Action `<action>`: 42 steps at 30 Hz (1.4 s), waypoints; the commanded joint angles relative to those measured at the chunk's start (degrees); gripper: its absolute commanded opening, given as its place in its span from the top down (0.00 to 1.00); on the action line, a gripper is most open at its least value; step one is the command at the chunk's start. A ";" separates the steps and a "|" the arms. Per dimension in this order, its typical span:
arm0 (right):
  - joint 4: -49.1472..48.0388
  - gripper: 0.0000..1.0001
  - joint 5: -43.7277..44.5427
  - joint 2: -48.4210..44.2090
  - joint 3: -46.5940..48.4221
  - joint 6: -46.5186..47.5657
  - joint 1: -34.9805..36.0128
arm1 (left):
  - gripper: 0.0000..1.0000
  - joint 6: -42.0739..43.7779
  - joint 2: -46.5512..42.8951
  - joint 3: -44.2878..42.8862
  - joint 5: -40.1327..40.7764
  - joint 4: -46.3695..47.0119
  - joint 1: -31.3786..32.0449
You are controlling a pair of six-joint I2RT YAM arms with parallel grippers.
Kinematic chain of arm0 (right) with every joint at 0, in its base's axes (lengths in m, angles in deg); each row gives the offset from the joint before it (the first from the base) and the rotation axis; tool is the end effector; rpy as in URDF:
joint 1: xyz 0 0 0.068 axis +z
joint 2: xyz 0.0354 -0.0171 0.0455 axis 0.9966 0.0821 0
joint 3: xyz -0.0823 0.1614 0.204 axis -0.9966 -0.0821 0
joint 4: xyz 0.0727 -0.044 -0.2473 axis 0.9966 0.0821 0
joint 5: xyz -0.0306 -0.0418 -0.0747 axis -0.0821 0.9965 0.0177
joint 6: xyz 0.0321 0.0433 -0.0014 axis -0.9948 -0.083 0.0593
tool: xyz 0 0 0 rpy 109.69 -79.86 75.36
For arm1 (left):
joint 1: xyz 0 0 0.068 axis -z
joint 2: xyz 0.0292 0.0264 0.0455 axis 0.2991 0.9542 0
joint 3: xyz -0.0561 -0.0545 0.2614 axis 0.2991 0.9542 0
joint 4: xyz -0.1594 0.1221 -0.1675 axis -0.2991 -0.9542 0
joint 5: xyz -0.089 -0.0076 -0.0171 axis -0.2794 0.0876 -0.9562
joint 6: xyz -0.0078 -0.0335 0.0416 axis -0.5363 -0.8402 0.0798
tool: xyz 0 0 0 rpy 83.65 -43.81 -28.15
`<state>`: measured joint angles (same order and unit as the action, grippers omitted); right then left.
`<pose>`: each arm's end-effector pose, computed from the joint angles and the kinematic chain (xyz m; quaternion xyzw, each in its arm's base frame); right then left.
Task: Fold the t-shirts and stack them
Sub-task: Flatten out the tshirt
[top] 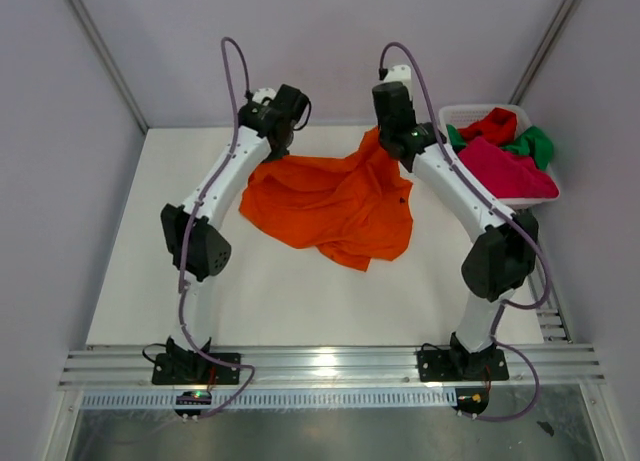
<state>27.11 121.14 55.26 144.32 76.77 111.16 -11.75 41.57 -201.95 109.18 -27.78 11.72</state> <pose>0.3961 0.1697 0.3630 -0.0182 0.8365 -0.1287 0.5323 0.3979 -0.1982 0.3351 -0.1652 0.9177 0.1177 0.3415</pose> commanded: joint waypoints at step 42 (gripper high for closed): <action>13.45 0.97 -13.47 -39.05 24.56 -3.33 0.15 | 1.00 15.06 -58.61 16.18 -10.22 26.86 -0.03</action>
<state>41.67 106.02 10.25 172.26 73.19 111.16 0.93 -19.83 -187.66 90.58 -3.08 11.76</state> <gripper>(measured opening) 0.038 0.008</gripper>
